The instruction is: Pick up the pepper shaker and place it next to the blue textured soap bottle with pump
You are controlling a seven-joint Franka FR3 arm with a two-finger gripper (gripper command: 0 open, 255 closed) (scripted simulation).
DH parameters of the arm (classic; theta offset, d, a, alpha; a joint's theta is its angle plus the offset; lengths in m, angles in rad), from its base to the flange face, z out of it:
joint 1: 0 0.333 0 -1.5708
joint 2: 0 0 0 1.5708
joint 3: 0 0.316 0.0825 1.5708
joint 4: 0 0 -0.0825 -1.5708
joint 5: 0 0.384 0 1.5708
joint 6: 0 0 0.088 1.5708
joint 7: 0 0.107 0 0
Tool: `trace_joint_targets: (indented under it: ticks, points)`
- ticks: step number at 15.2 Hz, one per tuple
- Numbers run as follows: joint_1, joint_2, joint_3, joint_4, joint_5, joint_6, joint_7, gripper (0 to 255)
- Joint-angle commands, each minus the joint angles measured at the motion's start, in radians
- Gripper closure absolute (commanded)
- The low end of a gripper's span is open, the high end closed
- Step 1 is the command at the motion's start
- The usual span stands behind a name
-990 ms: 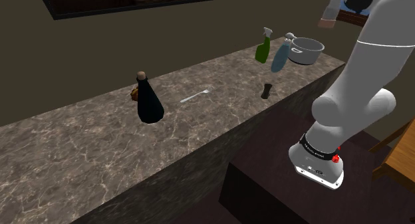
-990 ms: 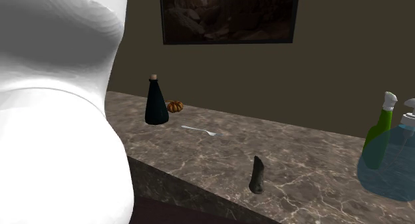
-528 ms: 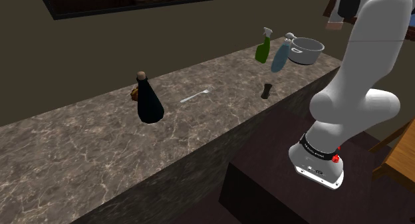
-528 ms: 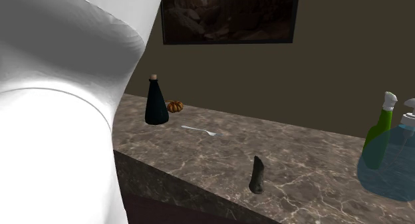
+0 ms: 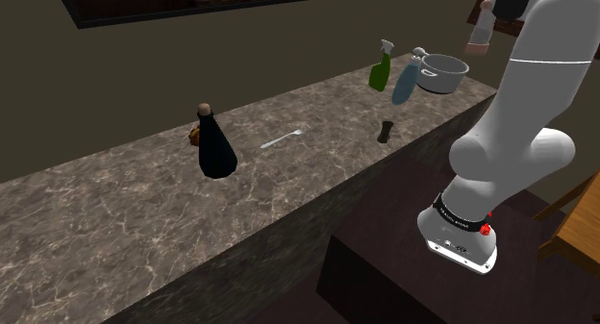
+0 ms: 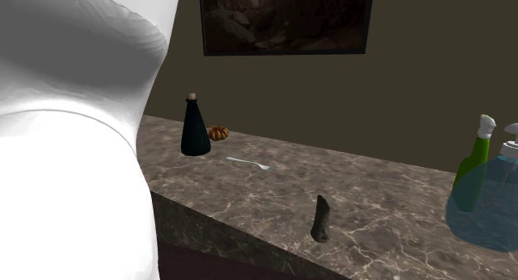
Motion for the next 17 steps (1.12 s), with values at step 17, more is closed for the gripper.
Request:
trace_joint_targets:
  ticks: [17]
  points:
    - [0.075,-0.07,0.001,-0.334,-0.047,0.276,0.006,255]
